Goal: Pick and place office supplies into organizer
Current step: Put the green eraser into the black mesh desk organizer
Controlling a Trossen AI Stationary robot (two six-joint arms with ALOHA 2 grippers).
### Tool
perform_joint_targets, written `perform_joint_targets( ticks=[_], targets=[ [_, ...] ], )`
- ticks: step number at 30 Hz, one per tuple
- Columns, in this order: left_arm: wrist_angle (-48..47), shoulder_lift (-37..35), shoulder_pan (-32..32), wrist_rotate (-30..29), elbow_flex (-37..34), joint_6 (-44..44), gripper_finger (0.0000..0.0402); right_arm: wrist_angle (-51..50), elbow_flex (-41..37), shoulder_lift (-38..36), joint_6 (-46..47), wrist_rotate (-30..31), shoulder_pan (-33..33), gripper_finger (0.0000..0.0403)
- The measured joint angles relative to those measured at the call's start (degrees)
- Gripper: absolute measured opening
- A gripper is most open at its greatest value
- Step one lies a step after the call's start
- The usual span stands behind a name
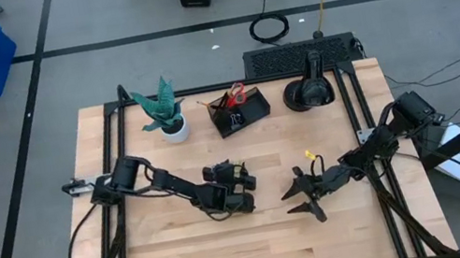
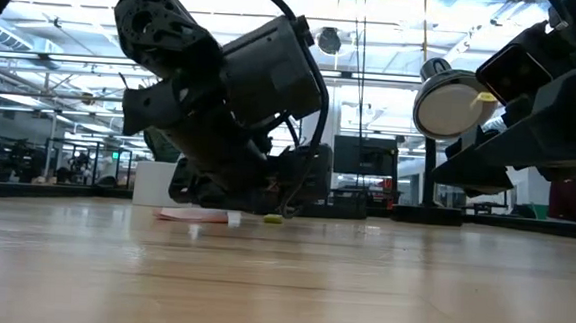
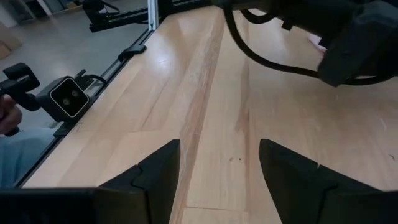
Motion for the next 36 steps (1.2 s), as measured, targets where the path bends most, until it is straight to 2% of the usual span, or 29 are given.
perform_joint_targets(
  ticks=[3,9,18,36],
  targets=[
    [-0.1,0.0,0.1,0.0,0.0,-0.1,0.0271,0.2,0.0,0.0,0.0,0.0,0.0,0.0210],
    [-0.3,-0.3,1.0,5.7,0.0,-2.0,0.0271,0.4,0.0,0.0,0.6,0.0,0.0,0.0210],
    [-0.3,-0.4,1.6,7.6,0.1,-2.8,0.0271,0.4,0.0,0.0,0.6,0.0,0.0,0.0210],
    [-0.2,-0.2,1.6,7.7,0.1,-2.7,0.0271,0.4,0.0,0.0,0.6,0.0,0.0,0.0210]
  ],
)
